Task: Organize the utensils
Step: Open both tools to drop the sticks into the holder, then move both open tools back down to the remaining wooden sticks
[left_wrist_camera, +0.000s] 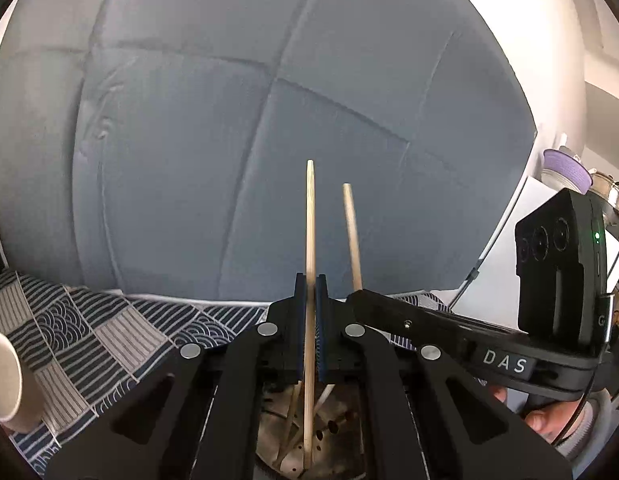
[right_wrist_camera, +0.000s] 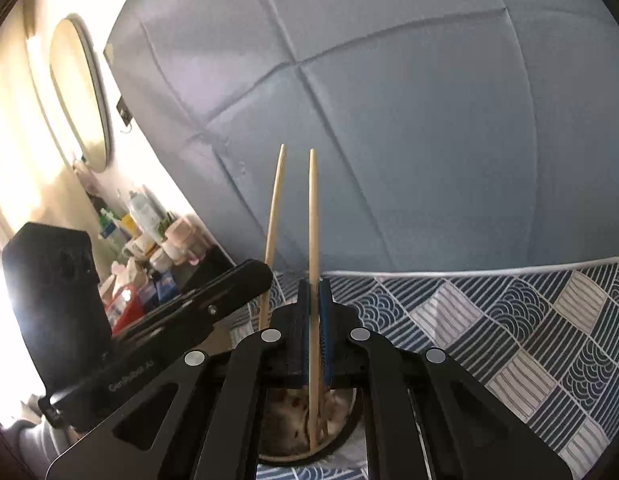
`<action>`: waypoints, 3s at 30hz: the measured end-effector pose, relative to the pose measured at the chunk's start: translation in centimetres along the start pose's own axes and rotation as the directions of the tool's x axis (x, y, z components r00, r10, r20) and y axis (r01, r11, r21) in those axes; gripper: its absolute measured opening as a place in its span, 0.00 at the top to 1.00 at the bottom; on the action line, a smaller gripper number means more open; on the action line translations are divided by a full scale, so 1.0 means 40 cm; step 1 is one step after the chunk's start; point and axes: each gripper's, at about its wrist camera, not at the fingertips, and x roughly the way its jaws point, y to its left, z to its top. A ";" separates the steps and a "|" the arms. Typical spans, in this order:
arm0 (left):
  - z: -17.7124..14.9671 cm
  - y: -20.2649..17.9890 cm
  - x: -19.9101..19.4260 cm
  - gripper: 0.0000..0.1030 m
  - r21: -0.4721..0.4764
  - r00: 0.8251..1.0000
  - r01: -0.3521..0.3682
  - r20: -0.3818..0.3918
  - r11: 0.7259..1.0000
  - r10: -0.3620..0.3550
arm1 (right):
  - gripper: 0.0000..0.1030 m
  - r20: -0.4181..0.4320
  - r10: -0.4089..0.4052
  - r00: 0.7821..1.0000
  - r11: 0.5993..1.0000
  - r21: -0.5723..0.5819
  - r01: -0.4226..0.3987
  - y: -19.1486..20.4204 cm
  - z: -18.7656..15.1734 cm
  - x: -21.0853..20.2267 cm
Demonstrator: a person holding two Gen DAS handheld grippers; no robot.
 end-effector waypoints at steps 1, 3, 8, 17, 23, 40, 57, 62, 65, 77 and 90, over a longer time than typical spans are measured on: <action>-0.004 0.001 -0.001 0.96 -0.001 1.000 -0.005 -0.004 1.000 0.005 | 0.95 0.001 -0.004 1.000 1.000 0.000 0.004 -0.001 -0.005 -0.004; -0.012 0.001 -0.010 0.96 -0.005 1.000 -0.003 -0.007 1.000 0.003 | 0.95 -0.007 0.001 1.000 1.000 0.005 -0.001 -0.002 -0.013 -0.010; -0.009 -0.002 -0.035 0.96 0.003 1.000 0.000 -0.007 1.000 0.000 | 0.93 -0.005 -0.034 0.999 0.999 -0.013 0.034 0.003 -0.022 -0.035; 0.020 -0.008 -0.097 0.89 0.028 0.999 -0.047 0.022 0.998 0.047 | 0.91 0.009 -0.028 1.000 1.000 0.012 0.028 -0.003 -0.016 -0.076; 0.019 0.003 -0.140 0.58 0.024 0.994 -0.110 -0.002 0.994 0.110 | 0.68 0.034 -0.083 0.996 0.996 -0.022 0.084 0.011 -0.020 -0.114; -0.102 0.032 -0.211 0.18 -0.038 0.945 -0.309 -0.122 0.950 0.302 | 0.19 -0.033 -0.234 0.972 0.972 -0.038 0.233 -0.040 -0.086 -0.188; -0.297 0.042 -0.143 0.06 -0.063 0.870 -0.359 -0.384 0.931 0.310 | 0.16 -0.252 -0.314 0.915 0.949 -0.047 0.313 -0.109 -0.259 -0.131; -0.362 0.043 -0.117 0.06 -0.077 0.840 -0.358 -0.462 0.931 0.285 | 0.16 -0.317 -0.331 0.889 0.942 -0.058 0.330 -0.127 -0.337 -0.125; -0.401 0.025 -0.101 0.06 -0.059 0.824 -0.347 -0.495 0.936 0.275 | 0.16 -0.354 -0.341 0.871 0.939 -0.074 0.337 -0.134 -0.377 -0.122; -0.482 -0.042 -0.030 0.06 0.009 0.771 -0.295 -0.588 0.955 0.244 | 0.16 -0.448 -0.379 0.810 0.923 -0.124 0.363 -0.153 -0.498 -0.119; -0.518 -0.080 0.022 0.06 0.134 0.725 -0.331 -0.597 0.934 0.343 | 0.16 -0.483 -0.418 0.769 0.908 -0.210 0.361 -0.136 -0.561 -0.093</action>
